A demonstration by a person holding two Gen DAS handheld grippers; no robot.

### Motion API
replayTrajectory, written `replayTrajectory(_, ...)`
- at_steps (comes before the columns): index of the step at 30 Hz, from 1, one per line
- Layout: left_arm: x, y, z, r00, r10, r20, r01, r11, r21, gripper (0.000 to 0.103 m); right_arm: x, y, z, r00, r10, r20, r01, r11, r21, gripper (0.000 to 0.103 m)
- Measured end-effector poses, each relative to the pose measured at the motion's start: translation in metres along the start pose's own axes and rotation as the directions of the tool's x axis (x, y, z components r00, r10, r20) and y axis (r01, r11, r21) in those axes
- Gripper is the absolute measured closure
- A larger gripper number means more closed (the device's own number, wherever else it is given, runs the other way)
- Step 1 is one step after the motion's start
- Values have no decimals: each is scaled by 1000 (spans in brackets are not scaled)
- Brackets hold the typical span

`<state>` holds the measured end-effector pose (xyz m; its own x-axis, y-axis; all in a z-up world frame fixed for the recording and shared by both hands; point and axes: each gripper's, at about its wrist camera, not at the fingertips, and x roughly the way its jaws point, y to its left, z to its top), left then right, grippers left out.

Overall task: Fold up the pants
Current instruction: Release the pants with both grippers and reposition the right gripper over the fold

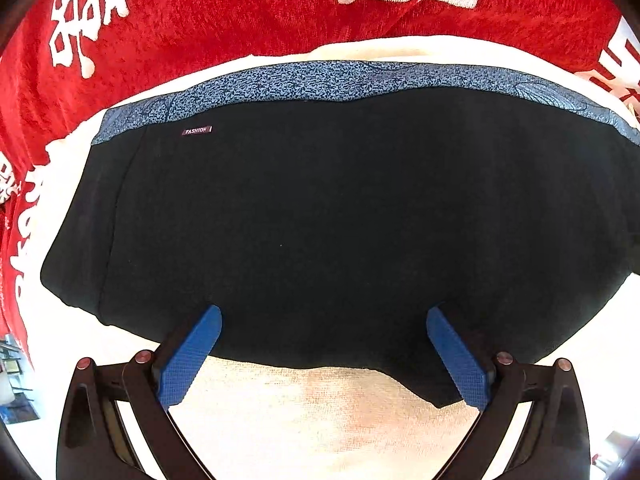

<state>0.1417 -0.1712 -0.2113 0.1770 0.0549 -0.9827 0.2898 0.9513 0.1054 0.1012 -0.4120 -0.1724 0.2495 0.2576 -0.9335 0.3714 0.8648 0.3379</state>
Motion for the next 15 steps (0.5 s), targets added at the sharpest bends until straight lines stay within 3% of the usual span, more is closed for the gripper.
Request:
replayTrajectory(4,-9,-11,-6,1000,13,-2,-13,1000,10,0,-1,0,-9,1000,11,-28,-11,1000,3,46)
replayTrajectory(12,-2,-7,-2,1000,7,-28,-7,1000,-15,0,-7,-12,-30,997,38,-62,-36,998,43,44)
replayTrajectory(15,-8,-8,2,999,42,-29,-42,999,-7,0,-16,-26,-41,997,50,-65,-45,996,72,44)
